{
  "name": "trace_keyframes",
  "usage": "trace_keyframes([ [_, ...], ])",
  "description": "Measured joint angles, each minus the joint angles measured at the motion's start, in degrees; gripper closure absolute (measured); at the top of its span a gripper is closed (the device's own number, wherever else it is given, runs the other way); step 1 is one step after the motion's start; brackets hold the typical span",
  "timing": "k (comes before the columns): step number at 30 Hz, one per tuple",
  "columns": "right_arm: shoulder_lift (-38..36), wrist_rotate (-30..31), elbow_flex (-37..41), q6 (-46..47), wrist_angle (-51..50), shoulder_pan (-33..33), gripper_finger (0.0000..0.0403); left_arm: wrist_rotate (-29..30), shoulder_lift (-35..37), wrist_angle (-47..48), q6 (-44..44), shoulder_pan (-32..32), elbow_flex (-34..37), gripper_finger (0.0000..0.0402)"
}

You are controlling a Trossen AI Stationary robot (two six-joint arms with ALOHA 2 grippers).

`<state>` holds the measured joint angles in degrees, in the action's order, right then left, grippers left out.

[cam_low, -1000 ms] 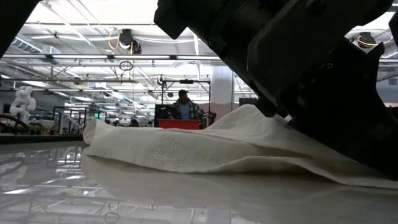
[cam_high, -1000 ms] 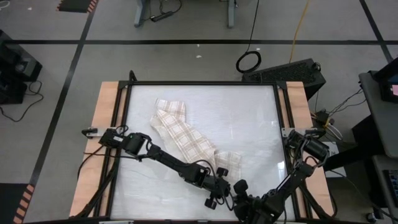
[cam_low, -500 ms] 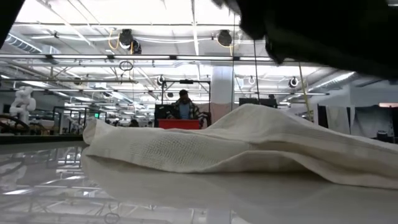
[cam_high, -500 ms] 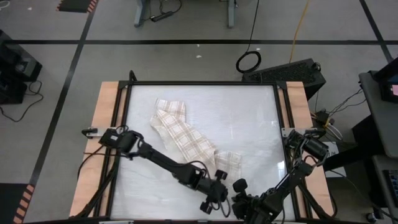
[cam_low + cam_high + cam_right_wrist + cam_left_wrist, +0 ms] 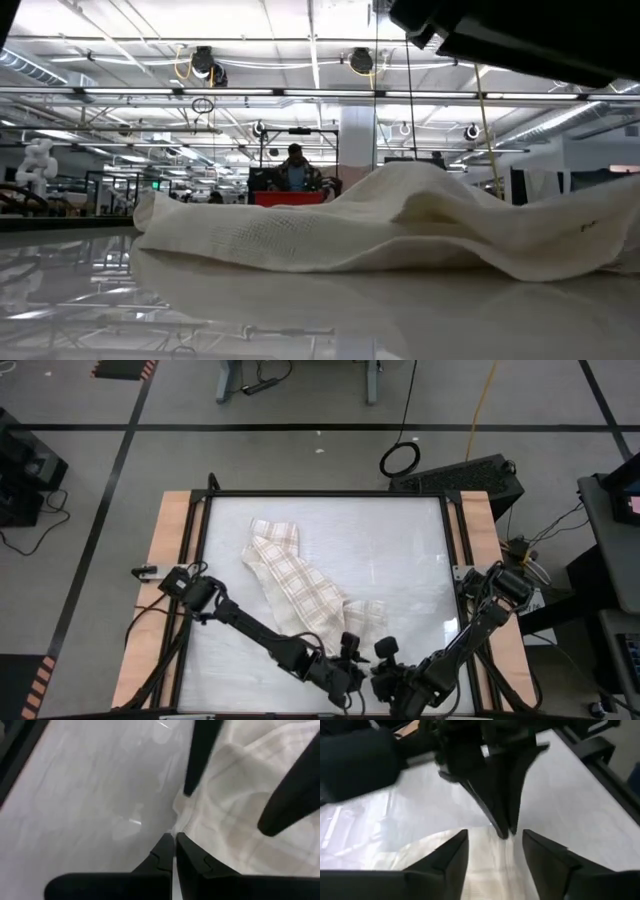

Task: Roll towel
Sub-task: Roll the white-brown patterned towel

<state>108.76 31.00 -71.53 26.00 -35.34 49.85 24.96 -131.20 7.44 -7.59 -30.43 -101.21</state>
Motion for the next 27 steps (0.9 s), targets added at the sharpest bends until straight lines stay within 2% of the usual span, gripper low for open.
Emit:
trace_keyframes([
  [4,-1.35,0.05,0.0,0.09,-0.9,-0.76,0.0403,2.07,-1.7,-0.89,0.06,-0.84,0.03,0.0186],
  [9,-2.39,0.17,-0.04,0.13,-0.98,-1.51,0.0403,4.5,-3.46,-2.9,4.4,-0.6,0.11,0.0185],
  [14,-2.39,0.15,-0.04,-0.13,-1.09,-1.85,0.0403,9.77,-4.1,-2.48,8.63,-0.45,0.06,0.0188],
  [17,-2.46,0.15,-0.04,-0.11,-1.45,-2.18,0.0402,10.14,-4.11,-2.26,8.58,-0.18,0.06,0.0212],
  [20,-2.48,0.21,-0.07,-0.28,-1.43,-2.31,0.0402,10.08,-4.11,-2.13,8.38,-0.13,0.06,0.0256],
  [24,-2.48,0.35,-0.07,-0.04,-1.46,-2.6,0.0402,5.31,-4.14,-1.17,9.83,0.79,0.06,0.0312],
  [27,-2.5,0.41,-0.07,-0.02,-1.49,-2.69,0.0402,3.84,-4.24,-0.78,10.57,1.5,0.06,0.033],
])
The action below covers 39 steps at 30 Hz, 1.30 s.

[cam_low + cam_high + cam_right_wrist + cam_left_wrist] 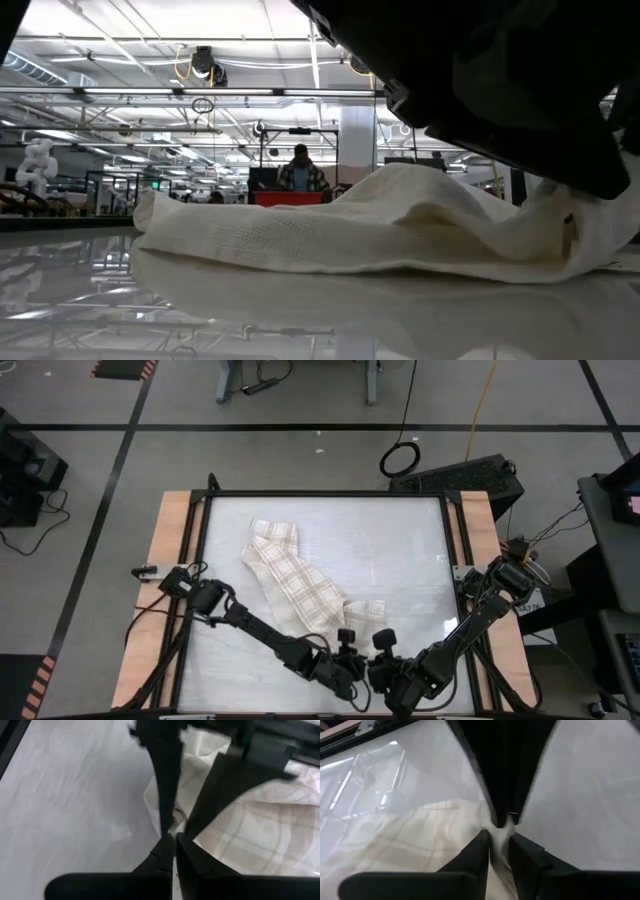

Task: Roll towel
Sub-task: Roll the white-brown patterned towel

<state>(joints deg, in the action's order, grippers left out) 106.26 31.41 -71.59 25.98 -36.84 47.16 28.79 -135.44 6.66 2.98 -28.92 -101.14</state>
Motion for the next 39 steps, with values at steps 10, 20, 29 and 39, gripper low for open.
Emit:
trace_keyframes([
  [10,-0.05,-0.2,-0.04,-0.17,0.1,-0.07,0.039,-0.26,0.0,-0.02,-0.46,0.08,0.0,0.0392],
  [20,-1.17,1.92,-0.11,8.21,-5.19,3.41,0.0225,-3.82,-0.04,-0.33,-0.7,0.6,0.0,0.0397],
  [29,-1.16,7.38,3.89,7.12,5.55,5.11,0.0229,-5.92,-0.11,-2.56,-1.82,0.78,0.0,0.0394],
  [39,-1.16,4.38,5.16,6.25,6.89,4.61,0.0302,-6.49,-0.11,-3.21,-1.79,0.82,0.0,0.0392],
])
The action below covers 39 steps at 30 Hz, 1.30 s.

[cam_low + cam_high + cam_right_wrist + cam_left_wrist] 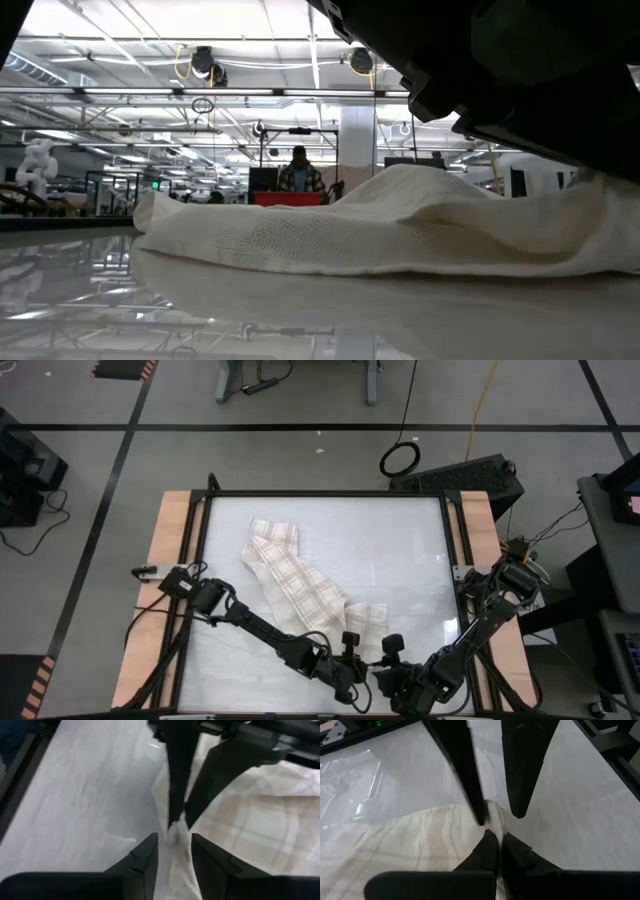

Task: Roll towel
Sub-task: Roll the white-brown patterned towel

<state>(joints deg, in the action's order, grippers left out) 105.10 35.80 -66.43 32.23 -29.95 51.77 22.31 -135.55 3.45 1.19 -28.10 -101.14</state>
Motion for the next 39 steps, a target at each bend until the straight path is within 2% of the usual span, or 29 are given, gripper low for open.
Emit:
trace_keyframes([
  [10,0.02,0.31,0.0,-0.21,-0.03,-0.43,0.0318,-1.0,0.0,-1.3,1.49,0.49,-0.01,0.0391],
  [13,0.02,0.32,0.0,-0.27,-0.19,-0.48,0.0342,-2.16,0.0,-1.17,2.02,0.76,-0.02,0.0391],
  [16,0.02,0.25,0.0,-0.36,-0.3,-0.46,0.0384,-2.29,0.0,-0.53,3.36,0.96,-0.05,0.0391],
  [18,0.04,0.15,0.0,-0.48,-0.44,-0.48,0.0395,-2.29,0.0,0.27,4.4,1.13,-0.09,0.0384],
  [21,0.04,0.05,0.02,0.01,-0.61,-0.47,0.0392,-2.21,0.13,0.71,6.08,1.25,-0.09,0.035],
  [26,0.04,0.02,0.02,0.34,-2.25,-0.44,0.0399,-0.7,1.15,2.01,7.55,0.93,-0.09,0.0254],
  [29,-0.2,0.25,0.02,1.52,-4.21,-0.44,0.04,1.74,2.54,4.16,7.53,-0.29,-0.09,0.0206],
  [32,-0.68,0.63,0.02,1.6,-4.46,-0.28,0.0401,4.21,3.7,8.42,7.43,-1.97,-0.09,0.0179],
  [39,-3.55,2.49,0.02,1.5,-6.48,0.68,0.0402,20.76,8.02,29.77,7.45,-4.75,-0.09,0.0179],
])
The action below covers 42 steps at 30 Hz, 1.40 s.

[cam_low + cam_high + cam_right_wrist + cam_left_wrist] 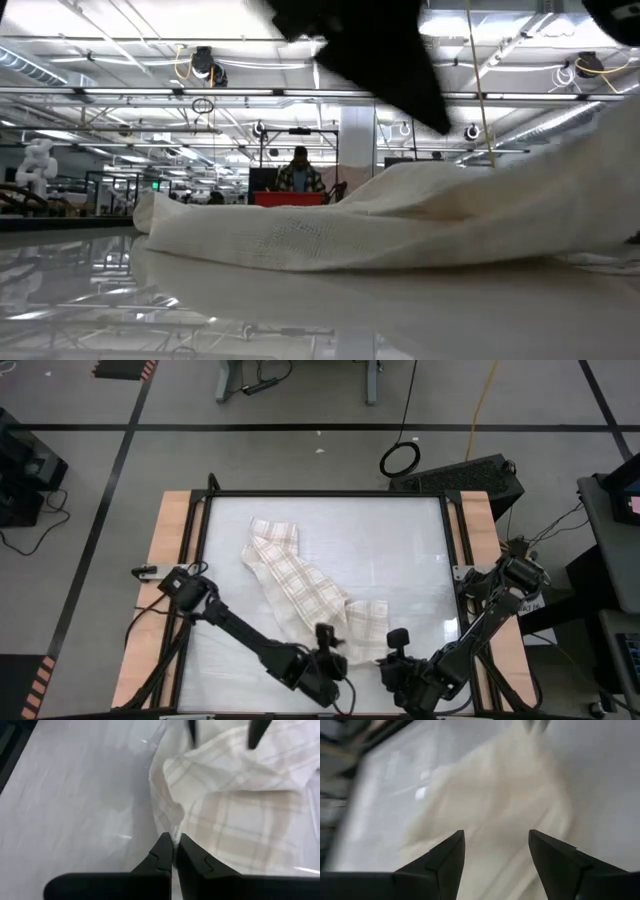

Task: Roll towel
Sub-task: Roll the white-brown patterned towel

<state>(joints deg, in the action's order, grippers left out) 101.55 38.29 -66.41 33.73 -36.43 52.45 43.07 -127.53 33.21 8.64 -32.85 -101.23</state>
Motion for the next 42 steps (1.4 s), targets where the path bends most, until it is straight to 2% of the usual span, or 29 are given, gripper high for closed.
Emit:
trace_keyframes([
  [4,-2.48,0.78,-0.02,0.09,-0.9,0.83,0.0402,6.01,2.85,14.13,-0.05,0.14,0.04,0.0188],
  [9,-4.86,0.28,-0.02,0.16,-3.59,2.63,0.0402,10.0,7.27,31.82,1.03,2.95,1.0,0.0194],
  [13,-8.01,0.4,-0.02,4.21,-9.68,5.08,0.0403,10.43,15.1,35.93,0.74,6.88,5.34,0.0194],
  [15,-9.52,0.41,-0.02,6.65,-12.52,6.25,0.0403,8.27,19.57,34.1,-1.5,9.43,9.37,0.0194],
  [22,-14.46,0.83,-0.04,12.65,-21.06,9.04,0.0403,-4.88,34.56,23.35,-7.51,19.39,28.27,0.0194],
  [26,-16.19,0.87,-0.04,16.9,-25.83,9.81,0.0403,-10.75,39.15,19.12,-2.99,23.97,39.15,0.0194],
  [29,-17.45,1.99,-0.04,20.42,-29.27,10.15,0.0403,-11.69,40.99,18.1,2.96,25.23,45.55,0.0194],
  [34,-19.95,7.47,-0.99,24.71,-34.41,10.66,0.0402,-14.26,42.61,17.85,9.97,23.36,51.03,0.0194],
  [38,-20.85,10.27,-3.17,27.39,-41.41,10.51,0.0402,-18.79,42.52,13.02,10.52,21.21,53.26,0.0194],
  [42,-20.82,12.7,-6.51,29.83,-48.79,10.22,0.0402,-16.17,42.18,8.67,7.57,20.7,55.06,0.0203],
])
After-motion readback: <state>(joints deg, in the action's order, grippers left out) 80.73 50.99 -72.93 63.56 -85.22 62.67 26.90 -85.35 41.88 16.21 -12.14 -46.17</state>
